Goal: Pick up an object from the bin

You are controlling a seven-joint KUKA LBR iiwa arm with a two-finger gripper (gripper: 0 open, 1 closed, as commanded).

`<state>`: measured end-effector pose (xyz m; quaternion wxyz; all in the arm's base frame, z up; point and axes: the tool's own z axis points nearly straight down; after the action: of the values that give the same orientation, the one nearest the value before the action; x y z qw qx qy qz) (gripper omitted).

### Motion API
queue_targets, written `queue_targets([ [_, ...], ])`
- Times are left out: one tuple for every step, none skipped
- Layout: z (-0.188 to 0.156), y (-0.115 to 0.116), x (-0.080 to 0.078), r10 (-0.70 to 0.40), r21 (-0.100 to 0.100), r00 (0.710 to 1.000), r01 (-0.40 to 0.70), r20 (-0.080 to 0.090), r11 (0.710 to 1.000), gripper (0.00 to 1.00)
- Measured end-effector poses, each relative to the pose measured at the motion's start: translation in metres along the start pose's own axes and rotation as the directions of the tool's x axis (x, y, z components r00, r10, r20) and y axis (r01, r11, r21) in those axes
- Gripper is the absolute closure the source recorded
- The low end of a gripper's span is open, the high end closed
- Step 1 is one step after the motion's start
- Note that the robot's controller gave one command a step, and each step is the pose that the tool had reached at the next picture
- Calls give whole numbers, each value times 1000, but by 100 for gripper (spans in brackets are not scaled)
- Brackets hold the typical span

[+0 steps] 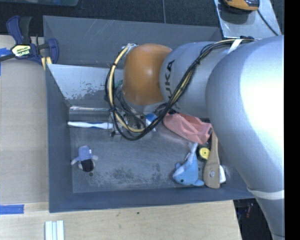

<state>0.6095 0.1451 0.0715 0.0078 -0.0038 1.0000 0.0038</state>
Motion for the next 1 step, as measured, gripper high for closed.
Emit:
queue_targets([
  [0,-10,-14,-22,-2,1000,22,7,1000,100],
])
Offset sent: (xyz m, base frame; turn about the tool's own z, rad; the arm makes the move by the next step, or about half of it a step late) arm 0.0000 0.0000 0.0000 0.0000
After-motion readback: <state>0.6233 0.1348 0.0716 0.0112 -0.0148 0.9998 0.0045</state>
